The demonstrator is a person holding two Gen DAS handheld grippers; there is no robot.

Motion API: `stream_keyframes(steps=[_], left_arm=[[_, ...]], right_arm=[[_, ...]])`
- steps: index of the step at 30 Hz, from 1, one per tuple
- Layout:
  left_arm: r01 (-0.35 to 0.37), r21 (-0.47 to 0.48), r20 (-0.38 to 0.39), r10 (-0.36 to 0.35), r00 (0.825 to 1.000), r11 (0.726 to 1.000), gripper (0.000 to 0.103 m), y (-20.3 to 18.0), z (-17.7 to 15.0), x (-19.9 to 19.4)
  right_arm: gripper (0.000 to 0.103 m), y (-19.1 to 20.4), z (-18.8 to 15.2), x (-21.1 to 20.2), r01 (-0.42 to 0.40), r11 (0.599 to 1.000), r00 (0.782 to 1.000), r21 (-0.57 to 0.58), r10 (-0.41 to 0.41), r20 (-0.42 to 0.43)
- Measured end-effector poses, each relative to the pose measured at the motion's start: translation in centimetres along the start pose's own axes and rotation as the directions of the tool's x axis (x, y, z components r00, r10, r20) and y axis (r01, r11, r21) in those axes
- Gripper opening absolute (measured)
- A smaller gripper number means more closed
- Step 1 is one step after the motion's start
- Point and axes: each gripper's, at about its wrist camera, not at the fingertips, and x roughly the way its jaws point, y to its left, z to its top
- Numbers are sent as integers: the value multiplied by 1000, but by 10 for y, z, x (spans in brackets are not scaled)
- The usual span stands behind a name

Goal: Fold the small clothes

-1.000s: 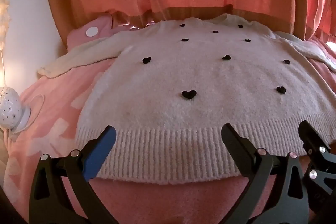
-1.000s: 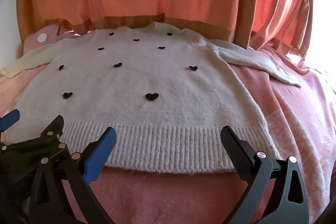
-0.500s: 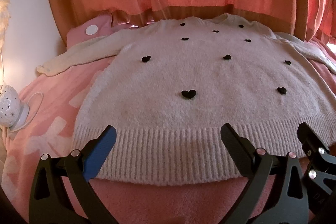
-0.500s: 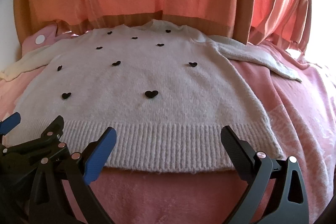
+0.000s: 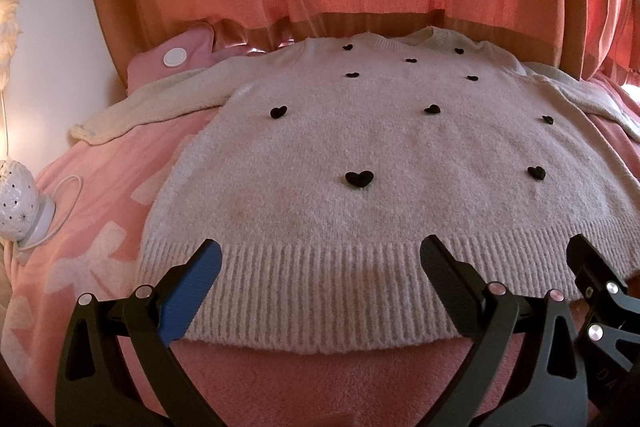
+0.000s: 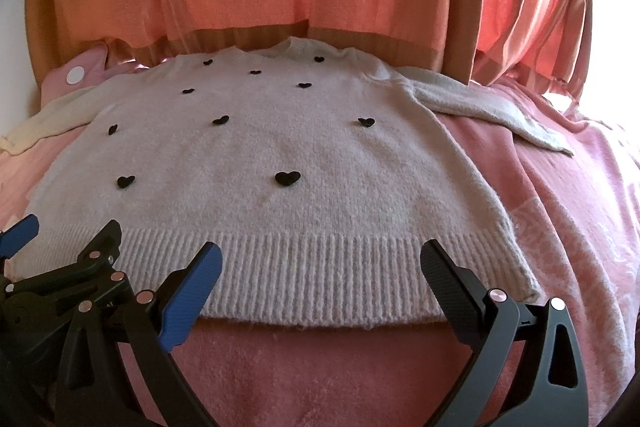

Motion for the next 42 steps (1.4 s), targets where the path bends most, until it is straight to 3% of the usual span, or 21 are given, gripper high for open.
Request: stream_keyframes(steps=[42], left_arm=[[1, -8, -5, -1, 1000, 1000, 96, -1, -3, 3]], right_arm=[[98, 0, -2, 4, 3, 1000, 1000, 11, -3, -22]])
